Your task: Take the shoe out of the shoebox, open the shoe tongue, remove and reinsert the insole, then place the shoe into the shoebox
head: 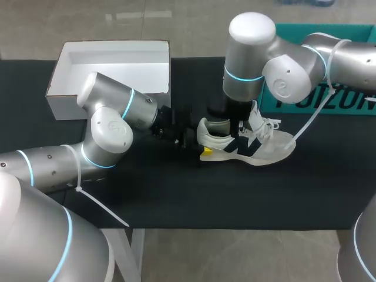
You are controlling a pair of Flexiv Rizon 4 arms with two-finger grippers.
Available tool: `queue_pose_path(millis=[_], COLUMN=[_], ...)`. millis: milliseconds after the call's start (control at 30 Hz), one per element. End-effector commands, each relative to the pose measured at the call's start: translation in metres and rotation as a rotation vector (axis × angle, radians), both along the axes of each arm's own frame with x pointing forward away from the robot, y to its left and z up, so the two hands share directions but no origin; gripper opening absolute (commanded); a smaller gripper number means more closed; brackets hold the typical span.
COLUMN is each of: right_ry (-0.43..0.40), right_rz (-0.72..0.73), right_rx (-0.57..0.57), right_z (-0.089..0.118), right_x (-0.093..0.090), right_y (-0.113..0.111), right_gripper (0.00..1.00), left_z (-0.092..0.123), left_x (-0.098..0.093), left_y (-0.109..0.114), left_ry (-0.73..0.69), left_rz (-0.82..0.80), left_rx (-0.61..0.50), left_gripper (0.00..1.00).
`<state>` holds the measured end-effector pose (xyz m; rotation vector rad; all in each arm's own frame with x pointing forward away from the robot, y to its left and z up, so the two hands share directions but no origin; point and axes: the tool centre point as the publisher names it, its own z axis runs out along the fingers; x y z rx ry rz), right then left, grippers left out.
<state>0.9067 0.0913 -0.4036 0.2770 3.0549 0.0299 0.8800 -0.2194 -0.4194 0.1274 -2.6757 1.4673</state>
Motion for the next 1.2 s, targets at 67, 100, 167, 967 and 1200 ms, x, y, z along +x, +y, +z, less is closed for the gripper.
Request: queue_pose_path(millis=[67,100,167,967,1200], right_ry=[0.012,0.019,0.025,0.110,0.123], right_rz=[0.021,0.026,0.032,0.014,0.016], right_rx=[0.000,0.002,0.002,-0.035,-0.039], right_z=[-0.010,-0.013,-0.018,-0.040,-0.037], right_x=[0.003,0.002,-0.001,-0.032,-0.033], right_y=[0.004,0.005,0.008,0.006,0.002], right_gripper=[0.00,0.00,0.00,0.04,0.00], left_z=[0.001,0.001,0.001,0.001,0.001], left_x=[-0.001,-0.001,-0.001,-0.001,-0.001], left_y=[0.001,0.001,0.001,0.001,0.001], left_ry=[0.000,0.000,0.000,0.000,0.000], left_rz=[-0.001,-0.001,-0.001,-0.001,-0.001], left_rx=[0.002,0.002,0.002,0.002,0.002], left_gripper=[0.00,0.00,0.00,0.00,0.00])
